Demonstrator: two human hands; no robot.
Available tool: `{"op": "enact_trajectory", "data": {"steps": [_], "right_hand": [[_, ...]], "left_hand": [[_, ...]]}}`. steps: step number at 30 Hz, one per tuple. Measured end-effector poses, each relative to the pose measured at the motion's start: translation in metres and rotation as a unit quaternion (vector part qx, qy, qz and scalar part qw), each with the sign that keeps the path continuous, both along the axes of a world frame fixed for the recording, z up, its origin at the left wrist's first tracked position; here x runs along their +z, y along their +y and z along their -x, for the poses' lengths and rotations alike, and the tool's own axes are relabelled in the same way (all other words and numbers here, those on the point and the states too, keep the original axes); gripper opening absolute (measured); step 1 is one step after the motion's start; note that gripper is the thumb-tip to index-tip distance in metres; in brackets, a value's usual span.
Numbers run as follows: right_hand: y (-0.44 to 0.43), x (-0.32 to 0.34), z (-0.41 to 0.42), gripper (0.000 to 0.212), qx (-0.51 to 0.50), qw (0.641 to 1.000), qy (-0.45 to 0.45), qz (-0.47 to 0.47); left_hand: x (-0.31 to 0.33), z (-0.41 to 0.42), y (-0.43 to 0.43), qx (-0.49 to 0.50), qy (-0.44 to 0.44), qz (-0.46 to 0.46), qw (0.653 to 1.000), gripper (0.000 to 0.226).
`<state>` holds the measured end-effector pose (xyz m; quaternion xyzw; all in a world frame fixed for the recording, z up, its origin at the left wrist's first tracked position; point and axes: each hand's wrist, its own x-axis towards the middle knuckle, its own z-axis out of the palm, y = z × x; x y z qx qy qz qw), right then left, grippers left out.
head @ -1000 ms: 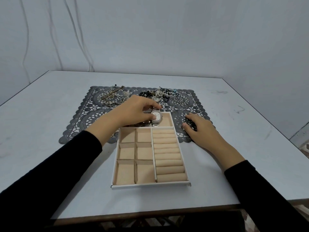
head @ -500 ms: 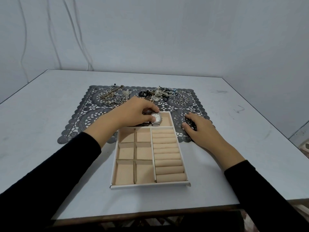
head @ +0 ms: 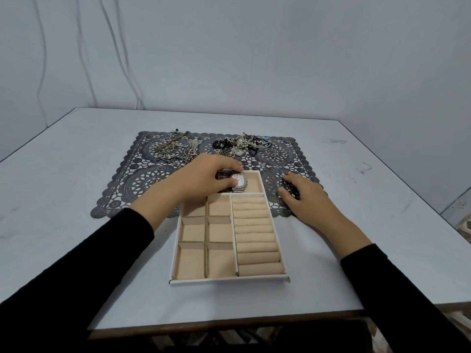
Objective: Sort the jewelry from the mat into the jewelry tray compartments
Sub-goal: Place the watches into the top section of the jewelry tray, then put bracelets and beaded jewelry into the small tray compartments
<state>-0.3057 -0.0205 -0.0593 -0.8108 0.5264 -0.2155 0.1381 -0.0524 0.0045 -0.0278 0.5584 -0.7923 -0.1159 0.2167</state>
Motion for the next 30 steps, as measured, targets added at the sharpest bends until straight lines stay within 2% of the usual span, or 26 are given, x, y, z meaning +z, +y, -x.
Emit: {"op": "enact_trajectory", "data": {"steps": [7,11,20,24,30], "right_hand": [[-0.001,-0.001,0.000,0.039,-0.001,1.000,-0.005,0.005],[-0.002,-0.001,0.000,0.039,-0.005,1.000,-0.008,-0.001],[-0.019,-0.001,-0.003,0.022,-0.035,0.999,-0.030,0.019],[-0.030,0.005,-0.012,0.026,-0.031,0.997,-0.056,0.038],[-0.052,0.013,-0.039,0.030,0.012,0.996,-0.066,0.060]], "left_hand": [[-0.001,0.000,0.003,-0.007,0.000,0.017,1.000,0.035],[0.001,-0.004,0.008,-0.009,0.038,0.042,0.998,0.033],[0.008,-0.042,0.017,0.141,0.149,0.104,0.973,0.026],[-0.001,-0.069,0.004,0.196,0.119,0.086,0.970,0.028],[-0.017,-0.091,-0.017,0.210,0.074,0.051,0.974,0.030]]}}
